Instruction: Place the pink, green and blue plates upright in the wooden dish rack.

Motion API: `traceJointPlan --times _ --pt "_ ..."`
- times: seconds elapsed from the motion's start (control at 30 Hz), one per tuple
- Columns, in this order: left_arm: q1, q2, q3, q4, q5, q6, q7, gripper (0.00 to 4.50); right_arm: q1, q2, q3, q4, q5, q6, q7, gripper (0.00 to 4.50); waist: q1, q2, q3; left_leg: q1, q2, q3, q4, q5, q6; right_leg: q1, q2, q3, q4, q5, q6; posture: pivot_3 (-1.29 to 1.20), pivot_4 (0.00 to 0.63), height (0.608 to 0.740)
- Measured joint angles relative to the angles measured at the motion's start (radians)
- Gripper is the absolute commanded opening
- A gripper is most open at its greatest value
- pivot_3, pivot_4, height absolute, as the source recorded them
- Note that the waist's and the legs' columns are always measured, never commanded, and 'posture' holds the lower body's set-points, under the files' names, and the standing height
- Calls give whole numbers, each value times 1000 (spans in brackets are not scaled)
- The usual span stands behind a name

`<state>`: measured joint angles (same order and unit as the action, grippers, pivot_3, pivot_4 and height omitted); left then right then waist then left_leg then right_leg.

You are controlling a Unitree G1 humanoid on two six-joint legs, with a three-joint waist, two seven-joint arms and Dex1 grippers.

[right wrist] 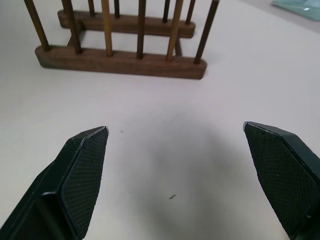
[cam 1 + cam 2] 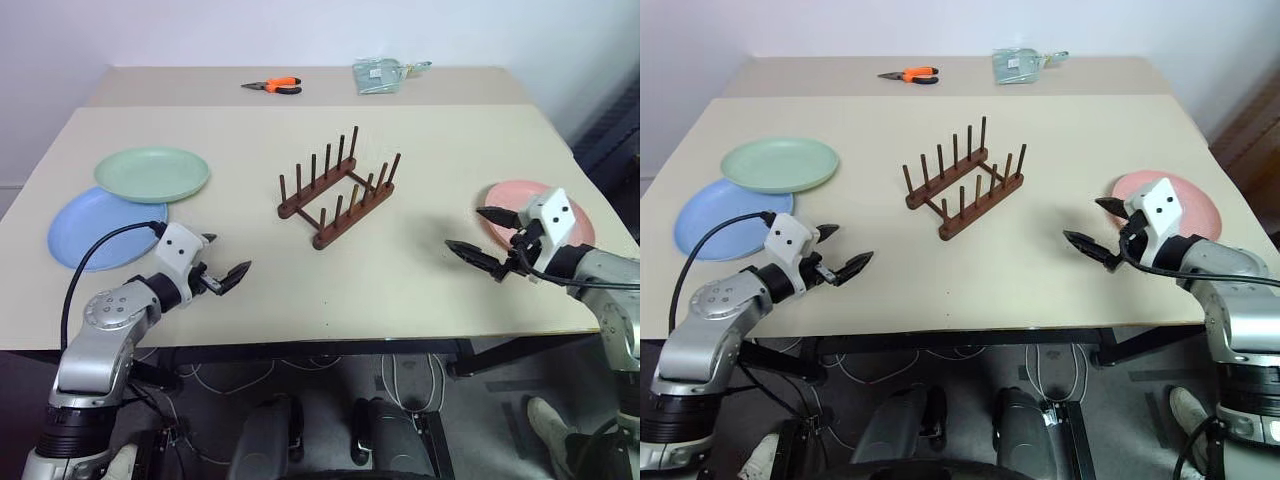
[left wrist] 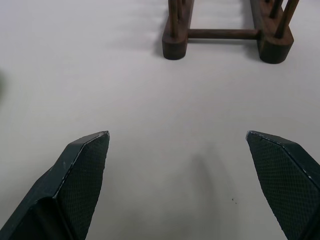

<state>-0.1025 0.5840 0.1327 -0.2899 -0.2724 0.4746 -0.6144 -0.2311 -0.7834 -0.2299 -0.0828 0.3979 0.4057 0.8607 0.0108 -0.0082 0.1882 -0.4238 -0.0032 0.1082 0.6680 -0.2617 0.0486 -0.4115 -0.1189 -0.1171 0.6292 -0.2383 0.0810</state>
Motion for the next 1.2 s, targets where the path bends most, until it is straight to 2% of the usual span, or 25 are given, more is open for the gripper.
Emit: traceJointPlan --times 0.33,0.43,0.6,0.77,1.03,1.13,1.2 --pt "56 -38 -31 -85 1 27 46 4500 -45 20 39 46 -31 -41 -6 4430 3 0 0 0 0 0 0 0 0 0 0 0 0 0 0 0 150 740" --pt "46 -45 -78 -101 3 38 46 4500 -32 21 38 28 -31 -40 -15 4430 3 0 0 0 0 0 0 0 0 0 0 0 0 0 0 0 150 740" --pt "-22 -123 -188 -78 21 41 56 4500 41 30 38 -58 -19 -17 -31 4430 3 0 0 0 0 0 0 0 0 1 0 0 0 0 0 0 150 740" --pt "-130 -190 -283 40 85 44 100 4500 85 41 40 -158 60 94 -24 4430 2 0 0 0 0 0 0 0 0 0 1 0 0 0 0 0 150 740" --pt "-387 -359 -384 391 178 -33 121 4500 136 101 71 -340 66 147 -130 4430 17 0 -1 -1 -1 0 2 -1 2 1 1 -1 0 0 1 0 150 740" --pt "-443 -399 -396 492 199 -87 108 3703 156 110 79 -373 59 161 -168 4500 25 0 -1 -1 -1 0 3 -1 2 1 1 -1 0 0 1 0 150 740" --pt "-465 -410 -392 538 203 -116 98 2781 157 117 91 -394 55 167 -188 4500 27 0 -1 -1 -1 0 4 -1 2 1 0 -1 1 0 1 0 150 740"
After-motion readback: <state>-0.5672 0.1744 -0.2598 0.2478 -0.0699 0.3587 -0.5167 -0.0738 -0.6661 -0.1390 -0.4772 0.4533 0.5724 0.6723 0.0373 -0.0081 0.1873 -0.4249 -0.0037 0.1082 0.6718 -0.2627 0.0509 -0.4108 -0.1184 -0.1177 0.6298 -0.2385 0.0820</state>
